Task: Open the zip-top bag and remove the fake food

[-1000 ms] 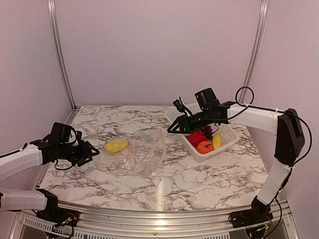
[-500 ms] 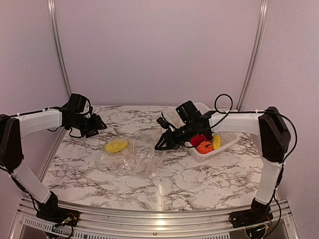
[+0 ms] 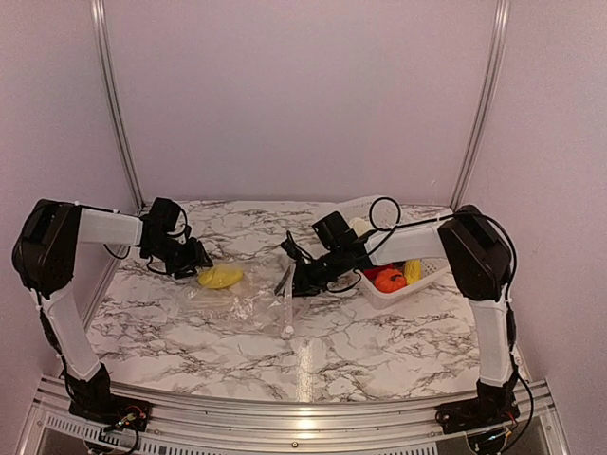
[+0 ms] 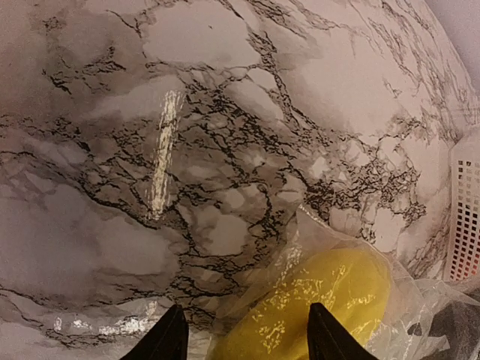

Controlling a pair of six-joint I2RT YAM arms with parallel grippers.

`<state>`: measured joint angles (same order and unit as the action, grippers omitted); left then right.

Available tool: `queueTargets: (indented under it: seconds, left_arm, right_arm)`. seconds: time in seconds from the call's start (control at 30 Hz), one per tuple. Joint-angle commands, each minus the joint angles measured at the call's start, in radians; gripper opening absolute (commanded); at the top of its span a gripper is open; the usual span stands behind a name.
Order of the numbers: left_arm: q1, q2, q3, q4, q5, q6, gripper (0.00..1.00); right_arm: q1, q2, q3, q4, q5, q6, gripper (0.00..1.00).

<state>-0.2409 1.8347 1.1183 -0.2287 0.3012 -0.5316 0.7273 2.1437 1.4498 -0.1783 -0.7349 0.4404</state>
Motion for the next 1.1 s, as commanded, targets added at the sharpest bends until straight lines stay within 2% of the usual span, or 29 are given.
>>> queueTargets:
  seconds: [0.0, 0.1, 0.17, 0.33, 0.4, 0.8, 0.93, 1.07]
  left_arm:
    - [-0.020, -0.006, -0.065, 0.057, 0.045, 0.019, 0.55]
    - [-0.027, -0.036, -0.137, 0.105, 0.076, -0.003, 0.54]
    - [-0.035, -0.051, -0.174, 0.138, 0.104, -0.018, 0.50]
    - [-0.044, -0.165, -0.243, 0.197, 0.119, -0.081, 0.16]
    - [-0.043, -0.215, -0.254, 0.191, 0.103, -0.099, 0.00]
    - [-0.043, -0.460, -0.250, 0.111, 0.012, -0.151, 0.00]
    - [-0.044, -0.565, -0.292, 0.193, 0.007, -0.164, 0.00]
    - [-0.043, -0.614, -0.310, 0.205, 0.003, -0.159, 0.00]
  right_arm:
    - [0.019, 0.057, 0.084, 0.075, -0.026, 0.033, 0.39]
    - [0.018, 0.089, 0.116, 0.079, -0.021, 0.034, 0.42]
    - [0.018, 0.105, 0.134, 0.078, -0.021, 0.033, 0.44]
    - [0.020, 0.117, 0.146, 0.082, -0.022, 0.031, 0.48]
    - [0.021, 0.121, 0.147, 0.052, 0.006, 0.009, 0.49]
    - [0.013, 0.146, 0.137, -0.046, 0.096, -0.044, 0.63]
    - [0.006, 0.158, 0.135, -0.042, 0.075, -0.048, 0.69]
    - [0.003, 0.162, 0.142, -0.042, 0.066, -0.057, 0.76]
